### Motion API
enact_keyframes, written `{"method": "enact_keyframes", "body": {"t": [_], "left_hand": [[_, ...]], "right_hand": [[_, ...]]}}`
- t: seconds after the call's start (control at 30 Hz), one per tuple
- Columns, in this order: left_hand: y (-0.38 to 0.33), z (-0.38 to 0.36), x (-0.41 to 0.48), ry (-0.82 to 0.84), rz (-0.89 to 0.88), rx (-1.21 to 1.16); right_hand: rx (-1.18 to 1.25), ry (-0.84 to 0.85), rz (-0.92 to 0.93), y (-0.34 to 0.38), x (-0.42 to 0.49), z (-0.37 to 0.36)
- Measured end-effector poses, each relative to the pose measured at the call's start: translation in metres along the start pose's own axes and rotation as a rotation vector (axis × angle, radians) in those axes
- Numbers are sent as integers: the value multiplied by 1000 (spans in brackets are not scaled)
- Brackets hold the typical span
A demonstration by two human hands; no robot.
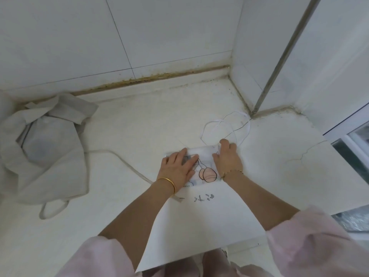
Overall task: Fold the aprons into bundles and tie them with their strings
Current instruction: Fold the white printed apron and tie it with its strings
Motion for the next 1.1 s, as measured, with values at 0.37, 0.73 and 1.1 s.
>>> {"method": "enact_keyframes", "body": {"t": [0.37,0.73,1.1], "left_hand": [[21,22,-5,-233,-52,-486],[30,17,-11,-3,-133,-507],[63,3,-13,113,288,-877]], "right_hand": [[-41,78,552,26,-50,-13],[124,211,492,18,-24,0],[171,177,292,11,-19,-3]]}}
Point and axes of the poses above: each hand's wrist, its own x-axis towards the middle knuckle, its own z-axis out of the back of the hand, y = z × x, the point moved 10 cm from there along x, towards the middle knuckle, and after that the axes turned 9 degrees about z, right-handed, at the moved point
